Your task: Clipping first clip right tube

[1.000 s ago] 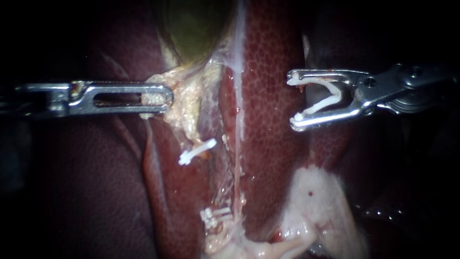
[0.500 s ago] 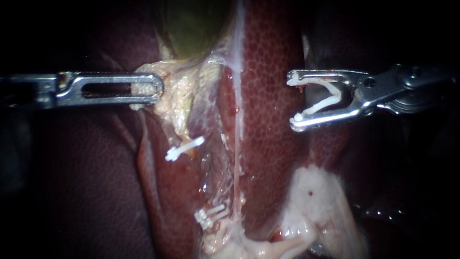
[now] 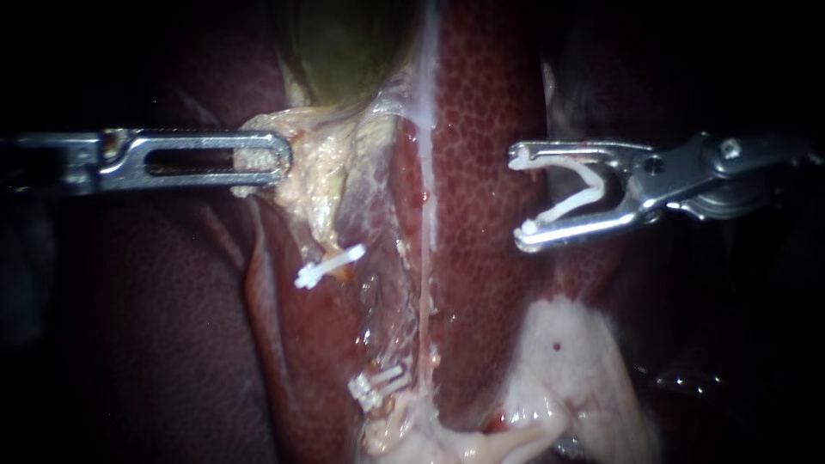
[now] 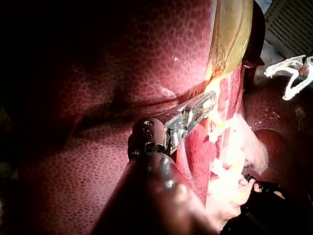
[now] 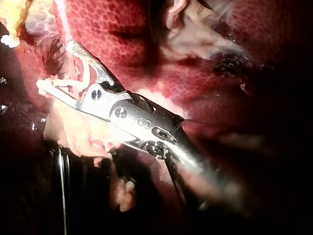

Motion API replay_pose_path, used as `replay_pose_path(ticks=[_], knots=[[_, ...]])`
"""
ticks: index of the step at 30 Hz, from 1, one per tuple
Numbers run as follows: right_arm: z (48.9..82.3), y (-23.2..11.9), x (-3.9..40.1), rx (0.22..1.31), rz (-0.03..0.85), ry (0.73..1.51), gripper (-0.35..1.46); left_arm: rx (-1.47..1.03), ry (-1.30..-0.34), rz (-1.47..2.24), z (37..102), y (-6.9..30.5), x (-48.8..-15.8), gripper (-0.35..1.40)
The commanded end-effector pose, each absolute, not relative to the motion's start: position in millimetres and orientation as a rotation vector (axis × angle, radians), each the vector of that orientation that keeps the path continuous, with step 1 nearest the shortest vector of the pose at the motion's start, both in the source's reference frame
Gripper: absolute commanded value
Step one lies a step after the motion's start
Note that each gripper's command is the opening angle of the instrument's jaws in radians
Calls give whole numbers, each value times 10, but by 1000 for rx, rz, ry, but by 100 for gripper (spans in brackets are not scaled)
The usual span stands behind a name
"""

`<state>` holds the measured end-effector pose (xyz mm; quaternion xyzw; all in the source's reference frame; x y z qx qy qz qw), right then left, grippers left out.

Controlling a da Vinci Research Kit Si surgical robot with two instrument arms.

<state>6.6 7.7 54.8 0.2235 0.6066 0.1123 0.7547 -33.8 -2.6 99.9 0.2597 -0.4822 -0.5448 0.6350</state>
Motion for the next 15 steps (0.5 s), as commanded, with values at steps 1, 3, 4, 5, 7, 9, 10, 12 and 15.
replay_pose_path(ticks=[1, 3, 4, 5, 7, 9, 10, 12, 15], knots=[[553, 73, 66, 487, 244, 1323, 58, 594, -1102, -1245, 999, -26, -338, -35], [565, 64, 67, 491, 253, 1323, 58, 594, -1102, -1245, 999, -26, -338, -35], [570, 60, 68, 497, 259, 1318, 58, 594, -1102, -1245, 1000, -26, -338, -35], [577, 55, 69, 502, 263, 1310, 58, 594, -1102, -1245, 1000, -26, -338, -35], [587, 48, 72, 512, 268, 1294, 58, 594, -1102, -1245, 1000, -25, -337, -35], [599, 39, 77, 523, 275, 1273, 58, 594, -1102, -1245, 1000, -25, -337, -35], [604, 35, 79, 525, 276, 1266, 58, 594, -1102, -1245, 1000, -25, -337, -35], [615, 25, 86, 530, 279, 1246, 58, 594, -1102, -1245, 1000, -25, -337, -35], [630, 11, 94, 555, 272, 1225, 57, 594, -1102, -1245, 1000, -26, -336, -35]])
